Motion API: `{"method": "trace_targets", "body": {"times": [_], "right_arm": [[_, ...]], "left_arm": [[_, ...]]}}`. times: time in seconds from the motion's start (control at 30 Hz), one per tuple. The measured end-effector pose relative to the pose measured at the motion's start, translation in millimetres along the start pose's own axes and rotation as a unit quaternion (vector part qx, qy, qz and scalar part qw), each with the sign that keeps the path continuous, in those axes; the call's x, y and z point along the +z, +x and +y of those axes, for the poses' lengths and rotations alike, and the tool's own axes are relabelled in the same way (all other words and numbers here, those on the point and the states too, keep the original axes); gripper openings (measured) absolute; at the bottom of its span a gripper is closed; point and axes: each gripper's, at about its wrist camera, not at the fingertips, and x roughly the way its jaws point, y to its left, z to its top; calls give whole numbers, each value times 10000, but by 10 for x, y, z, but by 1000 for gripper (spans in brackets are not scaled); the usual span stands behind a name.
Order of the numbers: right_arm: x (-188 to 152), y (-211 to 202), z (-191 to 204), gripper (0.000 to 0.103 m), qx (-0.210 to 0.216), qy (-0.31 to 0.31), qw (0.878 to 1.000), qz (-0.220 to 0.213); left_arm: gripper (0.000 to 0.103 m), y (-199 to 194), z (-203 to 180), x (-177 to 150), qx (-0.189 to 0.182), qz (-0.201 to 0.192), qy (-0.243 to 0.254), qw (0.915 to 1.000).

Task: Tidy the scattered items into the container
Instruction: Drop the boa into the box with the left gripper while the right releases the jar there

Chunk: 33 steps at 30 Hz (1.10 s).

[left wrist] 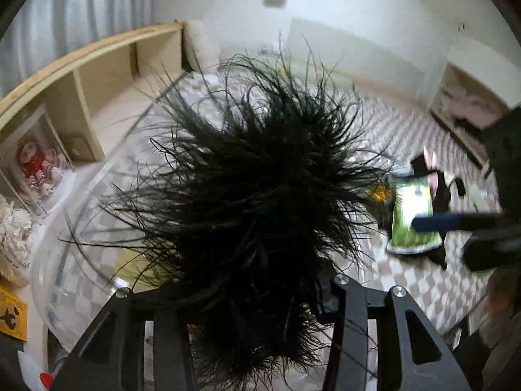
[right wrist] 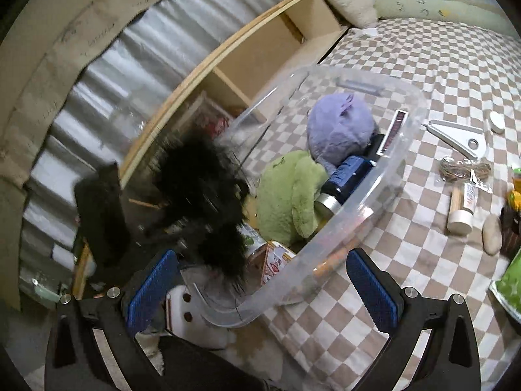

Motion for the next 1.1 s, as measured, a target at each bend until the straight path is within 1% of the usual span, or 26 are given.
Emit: {"method": "trace_targets", "body": {"times": [0.13, 0.2, 0.23, 0.27, 0.3, 0.37, 0.47, 0.53, 0.57, 0.67, 0.73, 0.8, 0.9, 1.0, 1.03, 1.07, 1.1], "right_arm": [[-17, -85, -64, 103, -82, 0, 10000, -56], [-37, -111, -103, 103, -45, 54, 10000, -62], [-51, -134, -122, 103, -31, 71, 10000, -58], [-59, -142, -127, 103, -26, 72, 10000, -49], [-73, -153, -130, 103, -28, 64, 10000, -37], [-91, -146, -128, 103, -19, 53, 10000, -16], [-105, -167, -131, 103, -6, 66, 10000, -26], [-103, -188, -135, 103, -7, 72, 10000, -52], [-104, -198, -139, 103, -2, 84, 9999, -68], [-114, -222, -158, 103, 14, 121, 9999, -88], [-125, -233, -175, 103, -1, 130, 9999, -78], [-139, -251, -200, 103, -12, 143, 9999, -71], [-160, -297, -243, 103, -36, 174, 9998, -128], [-175, -345, -260, 103, -62, 93, 9996, -244], [-182, -369, -258, 103, -89, 50, 9995, -311], [-185, -389, -256, 103, -91, 16, 9993, -371], [-189, -414, -252, 103, -94, -20, 9990, -446]], "left_arm": [[45, 122, -134, -92, -43, 334, 266, 9991], [46, 186, -208, -135, -189, 547, 327, 9978], [51, 208, -242, -159, -253, 641, 336, 9971], [61, 220, -281, -159, -300, 697, 356, 9965], [66, 210, -307, -157, -302, 701, 379, 9964], [81, 128, -300, -137, -202, 544, 374, 9976], [82, -65, -149, -52, -269, 103, 20, 9996], [82, -165, -32, 28, -149, -199, -283, 9993], [82, -185, 20, 64, -59, -289, -409, 9987], [82, -145, 114, 116, 176, -297, -543, 9979], [82, -83, 129, 119, 402, -215, -497, 9977], [82, -20, 109, 140, 520, -136, -434, 9976], [82, -3, 68, 140, 440, -137, -435, 9980], [82, -54, -22, 135, 297, -253, -418, 9984], [84, -67, -65, 133, 254, -299, -401, 9984], [94, -82, -99, 133, 229, -347, -386, 9984], [99, -103, -133, 138, 210, -429, -375, 9982]]}}
